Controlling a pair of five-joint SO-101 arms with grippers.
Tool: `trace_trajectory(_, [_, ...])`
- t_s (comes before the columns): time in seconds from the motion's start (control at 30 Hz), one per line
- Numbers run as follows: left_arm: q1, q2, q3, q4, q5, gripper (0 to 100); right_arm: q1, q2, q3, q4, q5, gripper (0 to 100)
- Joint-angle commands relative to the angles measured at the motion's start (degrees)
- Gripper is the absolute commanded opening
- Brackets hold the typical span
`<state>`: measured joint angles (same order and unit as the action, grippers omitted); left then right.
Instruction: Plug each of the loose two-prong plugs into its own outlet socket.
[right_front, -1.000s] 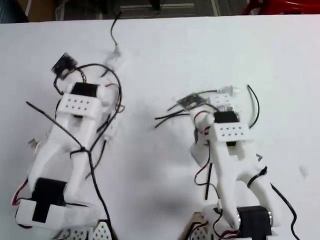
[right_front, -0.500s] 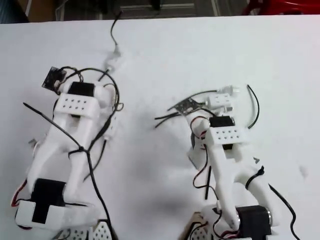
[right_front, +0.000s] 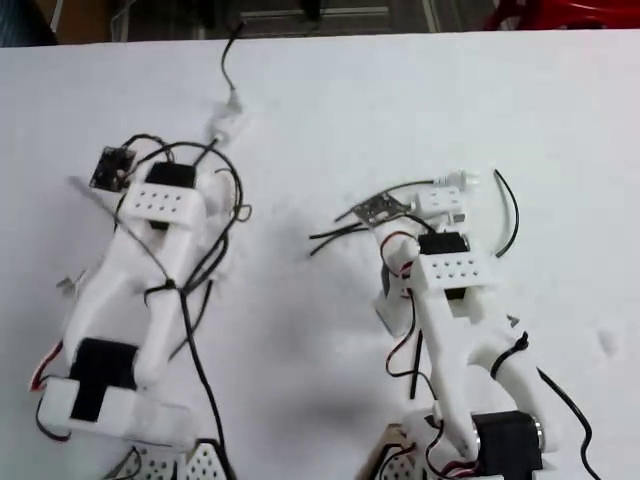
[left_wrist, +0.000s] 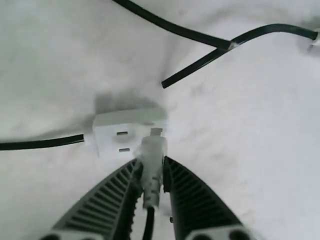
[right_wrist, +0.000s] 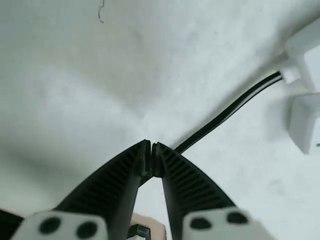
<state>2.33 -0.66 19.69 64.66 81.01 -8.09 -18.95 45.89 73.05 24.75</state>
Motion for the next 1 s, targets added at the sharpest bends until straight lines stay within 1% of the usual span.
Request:
trace_trajectory(0.0, [0.3,0.6,-5.5,2.2,0.5,2,-0.4,-1.3,-0.2,-0.3,-0.4,1.9])
trace_trajectory(0.03, [0.4,0.7,-6.2,3.4,0.5,2,-0.4,-1.3,-0.2,-0.3,-0.4,1.9])
trace_trajectory(0.2, [0.7,1.1,-6.9,3.4,0.5,2,-0.4,-1.3,-0.2,-0.3,-0.4,1.9])
trace_trajectory(0.47, [0.7,1.1,-1.7,-1.9,2.3,2,-0.4,-1.3,-0.1,-0.3,-0.4,1.9])
trace_trajectory(0.97, [0.7,1.1,0.4,-2.2,2.5,2,-0.1,-1.3,0.3,-0.4,-0.4,1.9])
